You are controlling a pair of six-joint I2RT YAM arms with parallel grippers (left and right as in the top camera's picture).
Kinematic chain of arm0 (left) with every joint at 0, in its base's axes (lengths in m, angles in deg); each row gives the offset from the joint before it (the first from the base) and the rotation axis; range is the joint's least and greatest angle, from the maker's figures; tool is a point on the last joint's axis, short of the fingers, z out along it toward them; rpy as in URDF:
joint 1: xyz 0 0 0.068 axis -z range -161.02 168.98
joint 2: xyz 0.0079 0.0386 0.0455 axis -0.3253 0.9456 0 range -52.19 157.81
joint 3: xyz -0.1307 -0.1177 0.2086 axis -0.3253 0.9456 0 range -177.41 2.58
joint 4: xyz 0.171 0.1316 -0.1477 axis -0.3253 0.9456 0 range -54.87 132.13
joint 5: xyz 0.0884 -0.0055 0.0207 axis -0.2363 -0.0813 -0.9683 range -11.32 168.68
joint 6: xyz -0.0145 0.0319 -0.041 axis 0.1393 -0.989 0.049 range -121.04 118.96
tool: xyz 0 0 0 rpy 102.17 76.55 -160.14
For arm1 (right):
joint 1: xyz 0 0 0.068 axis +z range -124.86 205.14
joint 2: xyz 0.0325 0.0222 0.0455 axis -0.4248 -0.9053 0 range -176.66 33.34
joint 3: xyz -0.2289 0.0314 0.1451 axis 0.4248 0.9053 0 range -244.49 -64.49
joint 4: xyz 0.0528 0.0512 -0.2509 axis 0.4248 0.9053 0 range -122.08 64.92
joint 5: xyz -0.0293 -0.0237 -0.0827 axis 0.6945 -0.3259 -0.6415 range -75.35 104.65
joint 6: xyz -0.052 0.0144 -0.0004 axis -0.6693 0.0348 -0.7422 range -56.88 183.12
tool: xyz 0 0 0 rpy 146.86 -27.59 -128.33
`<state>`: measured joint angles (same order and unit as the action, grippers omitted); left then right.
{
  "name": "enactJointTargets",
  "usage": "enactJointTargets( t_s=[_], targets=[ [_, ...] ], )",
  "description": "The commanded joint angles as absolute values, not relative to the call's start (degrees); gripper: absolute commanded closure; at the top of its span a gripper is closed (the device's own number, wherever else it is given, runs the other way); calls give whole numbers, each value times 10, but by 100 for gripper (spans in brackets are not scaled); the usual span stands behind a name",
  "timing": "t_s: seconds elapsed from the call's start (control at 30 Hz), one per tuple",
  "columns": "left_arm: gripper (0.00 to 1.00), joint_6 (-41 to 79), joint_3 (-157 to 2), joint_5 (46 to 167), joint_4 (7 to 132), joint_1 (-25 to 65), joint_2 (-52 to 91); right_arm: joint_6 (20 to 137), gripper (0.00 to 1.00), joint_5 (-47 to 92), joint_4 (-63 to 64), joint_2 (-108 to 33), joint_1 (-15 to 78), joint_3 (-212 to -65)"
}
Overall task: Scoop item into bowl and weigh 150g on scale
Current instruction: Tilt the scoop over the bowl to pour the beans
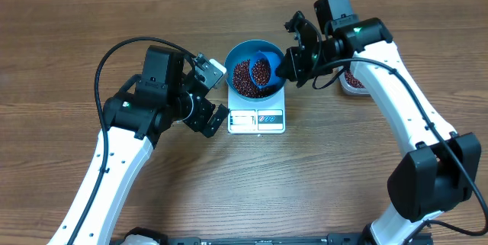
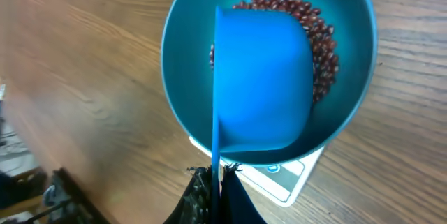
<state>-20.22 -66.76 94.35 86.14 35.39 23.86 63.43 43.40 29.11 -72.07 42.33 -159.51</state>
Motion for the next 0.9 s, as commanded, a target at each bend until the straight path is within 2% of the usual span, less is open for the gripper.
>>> enactJointTargets(
  t_s=[0.0,0.33,0.87],
  targets=[
    [0,-192,-665,952,860,355,243,646,96,382,286,-721,439,-1635],
    [0,-192,-665,952,860,355,243,664,96,242,291,-721,502,-1670],
    [0,-192,-665,952,860,355,243,666,96,213,284,-715,503,-1670]
  ],
)
